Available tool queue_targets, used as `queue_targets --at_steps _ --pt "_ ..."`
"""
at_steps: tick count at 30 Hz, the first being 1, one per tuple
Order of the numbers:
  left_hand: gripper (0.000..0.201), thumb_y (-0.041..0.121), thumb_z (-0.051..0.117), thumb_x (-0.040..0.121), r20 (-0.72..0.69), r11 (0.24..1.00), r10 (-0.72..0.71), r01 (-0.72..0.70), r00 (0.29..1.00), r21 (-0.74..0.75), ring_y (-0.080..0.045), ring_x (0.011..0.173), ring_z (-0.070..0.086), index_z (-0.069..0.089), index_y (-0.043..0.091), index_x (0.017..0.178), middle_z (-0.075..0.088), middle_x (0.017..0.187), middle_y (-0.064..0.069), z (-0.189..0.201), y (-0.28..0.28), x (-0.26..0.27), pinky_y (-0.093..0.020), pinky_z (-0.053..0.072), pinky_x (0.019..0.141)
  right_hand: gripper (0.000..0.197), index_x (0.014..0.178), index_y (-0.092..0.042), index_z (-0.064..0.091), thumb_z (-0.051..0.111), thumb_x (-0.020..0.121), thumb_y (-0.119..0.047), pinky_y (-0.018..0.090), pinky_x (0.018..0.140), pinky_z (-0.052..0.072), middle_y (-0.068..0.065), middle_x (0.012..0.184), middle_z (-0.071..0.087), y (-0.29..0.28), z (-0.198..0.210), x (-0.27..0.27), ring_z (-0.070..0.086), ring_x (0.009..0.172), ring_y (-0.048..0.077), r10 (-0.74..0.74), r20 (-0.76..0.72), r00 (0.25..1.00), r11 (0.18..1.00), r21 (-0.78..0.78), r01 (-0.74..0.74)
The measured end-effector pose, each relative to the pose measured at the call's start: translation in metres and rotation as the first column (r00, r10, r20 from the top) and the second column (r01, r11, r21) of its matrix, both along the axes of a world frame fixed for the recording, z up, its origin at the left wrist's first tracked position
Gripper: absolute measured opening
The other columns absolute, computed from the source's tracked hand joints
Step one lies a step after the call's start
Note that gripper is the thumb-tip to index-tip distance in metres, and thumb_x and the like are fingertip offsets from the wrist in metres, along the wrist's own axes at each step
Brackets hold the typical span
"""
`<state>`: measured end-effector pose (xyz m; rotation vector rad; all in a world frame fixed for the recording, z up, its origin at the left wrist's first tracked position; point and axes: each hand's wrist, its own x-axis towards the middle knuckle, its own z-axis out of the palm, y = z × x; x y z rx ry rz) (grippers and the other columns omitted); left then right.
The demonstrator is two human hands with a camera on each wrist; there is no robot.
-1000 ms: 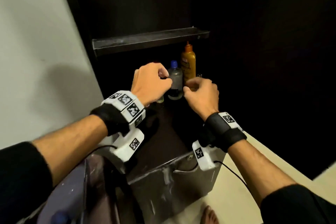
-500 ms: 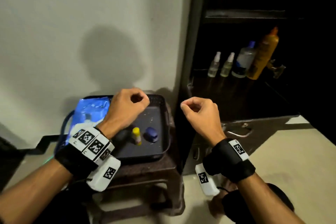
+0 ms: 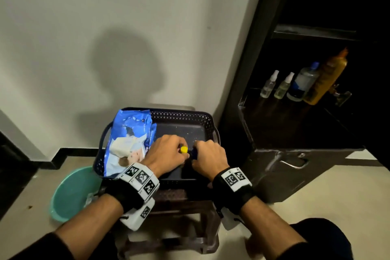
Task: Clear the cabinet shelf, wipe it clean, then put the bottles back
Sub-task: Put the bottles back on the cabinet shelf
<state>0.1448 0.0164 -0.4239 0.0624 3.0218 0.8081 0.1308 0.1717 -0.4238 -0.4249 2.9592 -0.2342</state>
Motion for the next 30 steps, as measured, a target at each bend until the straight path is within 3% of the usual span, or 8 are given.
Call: queue_targets --at_steps 3,5,10,15,22,26,28,30 --pt "0.009 0.035 0.069 0.069 -0.044 1.000 0.011 -0.012 0.999 -0.008 -0.020 0.078 0.066 0.067 0.028 0.075 0.065 0.067 0.008 -0.002 0.004 -0.005 -0.030 0.049 0.066 0.036 0.122 -0.015 0.065 0.068 0.088 -0.028 0.044 0.090 0.054 0.016 0.118 0.070 0.004 -0.001 0.000 0.066 0.113 0.042 -0.017 -0.023 1.000 0.998 -0.065 0.015" --pt "0.015 0.038 0.072 0.066 -0.099 0.999 0.035 -0.033 0.994 0.022 -0.015 0.075 0.065 0.068 0.029 0.078 0.067 0.067 0.010 0.007 0.007 -0.009 -0.030 0.050 0.066 0.040 0.123 -0.020 0.062 0.070 0.086 -0.033 0.044 0.089 0.055 0.014 0.115 0.072 0.015 0.007 -0.003 0.067 0.111 0.040 -0.086 -0.048 0.995 0.972 -0.225 0.073" --pt "0.028 0.044 0.075 0.060 -0.237 0.997 -0.026 0.041 0.971 0.059 -0.011 0.066 0.061 0.065 0.032 0.083 0.067 0.066 0.012 0.058 0.047 -0.045 -0.031 0.051 0.063 0.037 0.101 -0.028 0.070 0.083 0.069 -0.042 0.035 0.085 0.060 -0.007 0.093 0.080 0.080 0.038 -0.031 0.075 0.092 0.017 -0.340 -0.085 0.937 0.761 -0.610 0.220" --pt "0.020 0.042 0.073 0.065 -0.319 0.982 -0.124 0.163 0.940 0.099 -0.010 0.070 0.065 0.070 0.030 0.082 0.069 0.069 0.013 0.113 0.125 -0.112 -0.027 0.052 0.066 0.036 0.103 -0.030 0.077 0.089 0.070 -0.038 0.036 0.090 0.059 -0.009 0.093 0.079 0.169 0.065 -0.098 0.074 0.095 0.013 -0.498 -0.100 0.861 0.682 -0.658 0.318" --pt "0.023 0.037 0.074 0.072 -0.325 0.935 -0.294 0.199 0.899 -0.294 -0.029 0.086 0.067 0.073 0.023 0.090 0.070 0.082 -0.003 0.138 0.212 -0.195 -0.037 0.055 0.074 0.038 0.119 -0.026 0.079 0.081 0.081 -0.025 0.035 0.096 0.055 0.009 0.118 0.077 0.219 0.065 -0.184 0.069 0.115 0.029 -0.493 -0.109 0.863 0.750 -0.557 0.358" --pt "0.033 0.025 0.071 0.075 -0.244 0.798 -0.399 0.204 0.884 -0.567 -0.038 0.100 0.065 0.068 0.010 0.104 0.067 0.102 -0.015 0.135 0.243 -0.221 -0.038 0.045 0.072 0.051 0.130 -0.020 0.073 0.080 0.080 -0.023 0.038 0.103 0.053 0.013 0.127 0.073 0.219 0.061 -0.218 0.062 0.129 0.034 -0.444 -0.119 0.888 0.780 -0.539 0.318" --pt "0.032 0.028 0.071 0.078 -0.190 0.726 -0.431 0.214 0.882 -0.654 -0.037 0.101 0.065 0.067 0.009 0.104 0.066 0.102 -0.015 0.136 0.252 -0.228 -0.037 0.042 0.071 0.064 0.145 -0.014 0.061 0.079 0.085 -0.025 0.037 0.110 0.044 0.013 0.134 0.070 0.216 0.065 -0.230 0.048 0.144 0.034 -0.416 -0.143 0.898 0.799 -0.530 0.286" --pt "0.035 0.034 0.071 0.080 -0.136 0.663 -0.439 0.217 0.888 -0.717 -0.034 0.097 0.066 0.066 0.008 0.103 0.063 0.092 -0.011 0.137 0.260 -0.236 -0.036 0.042 0.069 0.069 0.147 -0.009 0.055 0.079 0.086 -0.030 0.039 0.106 0.047 0.015 0.129 0.070 0.212 0.067 -0.240 0.056 0.136 0.037 -0.405 -0.154 0.901 0.809 -0.520 0.275"
